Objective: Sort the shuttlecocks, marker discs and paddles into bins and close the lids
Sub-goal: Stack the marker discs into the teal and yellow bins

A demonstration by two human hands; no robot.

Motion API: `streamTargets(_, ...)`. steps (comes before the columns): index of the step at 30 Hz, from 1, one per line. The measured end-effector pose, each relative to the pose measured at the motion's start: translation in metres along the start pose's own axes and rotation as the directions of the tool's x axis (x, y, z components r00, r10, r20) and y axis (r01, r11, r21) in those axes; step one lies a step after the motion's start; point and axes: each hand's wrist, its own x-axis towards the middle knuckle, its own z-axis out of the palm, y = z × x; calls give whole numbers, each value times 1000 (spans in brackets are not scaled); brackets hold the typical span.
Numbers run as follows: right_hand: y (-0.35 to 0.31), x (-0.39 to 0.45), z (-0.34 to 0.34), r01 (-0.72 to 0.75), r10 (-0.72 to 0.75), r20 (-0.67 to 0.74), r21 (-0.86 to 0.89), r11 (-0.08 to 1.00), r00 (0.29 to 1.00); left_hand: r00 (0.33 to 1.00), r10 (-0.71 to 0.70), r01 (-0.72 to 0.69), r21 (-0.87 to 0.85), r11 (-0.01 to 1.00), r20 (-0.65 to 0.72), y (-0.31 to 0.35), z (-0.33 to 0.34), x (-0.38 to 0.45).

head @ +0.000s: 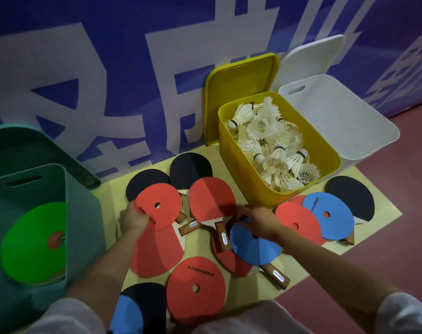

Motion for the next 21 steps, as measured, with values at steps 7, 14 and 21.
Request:
streamTargets(7,-23,16,-31,-12,48,-113,306,952,992,1000,-1,2,-363,932,3,15,-18,-2)
streamTargets(14,-60,44,-34,-148,269,-168,516,844,948,994,69,-104,-617,780,-79,37,-56,-22)
streamTargets(21,-90,38,4,-377,450,46,625,683,892,954,174,-299,-705,643,-246,23,-122,-64)
